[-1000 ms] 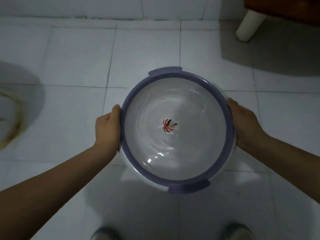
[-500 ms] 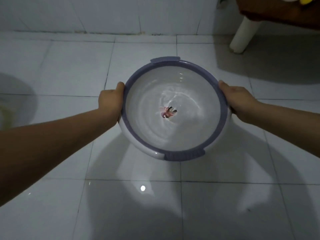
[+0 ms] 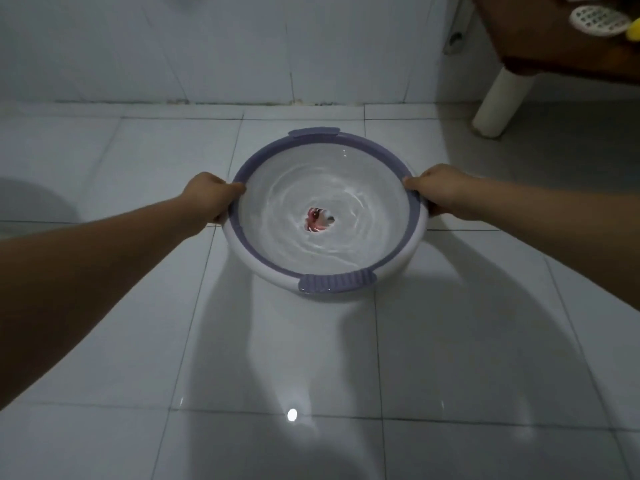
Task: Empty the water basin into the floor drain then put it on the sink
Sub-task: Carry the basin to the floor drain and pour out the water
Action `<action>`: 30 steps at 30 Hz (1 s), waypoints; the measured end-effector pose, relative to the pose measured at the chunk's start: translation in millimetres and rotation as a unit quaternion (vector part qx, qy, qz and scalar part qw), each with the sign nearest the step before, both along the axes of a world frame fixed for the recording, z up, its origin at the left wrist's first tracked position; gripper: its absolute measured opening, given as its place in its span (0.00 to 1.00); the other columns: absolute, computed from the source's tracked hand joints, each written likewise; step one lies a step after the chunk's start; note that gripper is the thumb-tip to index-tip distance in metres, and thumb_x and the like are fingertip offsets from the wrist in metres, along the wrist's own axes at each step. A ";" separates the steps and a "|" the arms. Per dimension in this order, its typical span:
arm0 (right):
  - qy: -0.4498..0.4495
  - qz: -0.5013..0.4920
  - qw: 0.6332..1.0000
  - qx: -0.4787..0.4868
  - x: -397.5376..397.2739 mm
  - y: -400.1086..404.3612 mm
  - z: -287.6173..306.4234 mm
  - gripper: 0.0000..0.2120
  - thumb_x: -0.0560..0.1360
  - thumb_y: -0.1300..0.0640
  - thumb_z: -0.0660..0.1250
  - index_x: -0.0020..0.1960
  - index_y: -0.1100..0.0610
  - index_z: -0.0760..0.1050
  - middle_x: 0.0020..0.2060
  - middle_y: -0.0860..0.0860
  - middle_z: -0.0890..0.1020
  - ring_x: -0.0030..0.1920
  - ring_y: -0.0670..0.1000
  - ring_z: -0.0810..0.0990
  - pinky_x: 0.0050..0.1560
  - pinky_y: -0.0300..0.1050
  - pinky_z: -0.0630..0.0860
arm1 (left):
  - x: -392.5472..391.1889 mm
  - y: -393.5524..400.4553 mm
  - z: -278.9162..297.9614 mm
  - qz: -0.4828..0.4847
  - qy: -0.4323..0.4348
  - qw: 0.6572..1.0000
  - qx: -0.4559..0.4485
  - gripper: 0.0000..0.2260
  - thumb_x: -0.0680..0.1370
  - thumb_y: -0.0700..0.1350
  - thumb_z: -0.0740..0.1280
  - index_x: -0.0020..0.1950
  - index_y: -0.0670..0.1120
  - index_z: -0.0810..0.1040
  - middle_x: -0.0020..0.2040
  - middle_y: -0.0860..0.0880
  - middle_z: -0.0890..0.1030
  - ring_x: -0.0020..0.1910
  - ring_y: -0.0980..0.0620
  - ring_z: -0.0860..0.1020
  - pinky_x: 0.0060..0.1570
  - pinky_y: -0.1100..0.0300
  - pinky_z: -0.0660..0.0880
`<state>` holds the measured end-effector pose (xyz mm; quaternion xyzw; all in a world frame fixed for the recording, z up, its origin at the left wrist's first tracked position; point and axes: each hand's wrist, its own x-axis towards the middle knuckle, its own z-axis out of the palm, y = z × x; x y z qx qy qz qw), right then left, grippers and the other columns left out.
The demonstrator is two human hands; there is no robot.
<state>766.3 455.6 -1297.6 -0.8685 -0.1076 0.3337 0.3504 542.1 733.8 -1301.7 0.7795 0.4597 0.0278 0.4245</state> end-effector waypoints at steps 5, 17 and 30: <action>-0.014 0.041 0.999 -0.019 17.4 21.9 -9.5 0.10 0.79 0.56 0.65 0.54 0.64 0.73 0.44 0.57 0.80 0.39 0.53 0.80 0.31 0.43 0.77 | 9.2 19.4 -10.5 -0.030 0.021 0.999 -0.023 0.08 0.79 0.40 0.67 0.49 0.33 0.78 0.42 0.39 0.79 0.38 0.44 0.78 0.40 0.53 0.77; -0.091 0.019 0.995 -0.045 42.4 44.9 -34.3 0.20 0.80 0.51 0.63 0.64 0.66 0.72 0.51 0.60 0.79 0.44 0.58 0.79 0.35 0.46 0.76 | 50.1 27.5 -29.7 -0.003 0.019 0.999 0.031 0.15 0.81 0.44 0.67 0.60 0.34 0.76 0.51 0.38 0.80 0.46 0.42 0.79 0.44 0.53 0.77; -0.155 -0.015 0.987 -0.044 61.6 31.2 -32.0 0.18 0.80 0.49 0.63 0.58 0.64 0.75 0.47 0.60 0.79 0.43 0.58 0.79 0.41 0.48 0.76 | 80.7 17.9 -27.9 -0.009 -0.010 0.996 0.089 0.10 0.80 0.45 0.67 0.47 0.37 0.77 0.43 0.40 0.80 0.43 0.41 0.78 0.46 0.50 0.78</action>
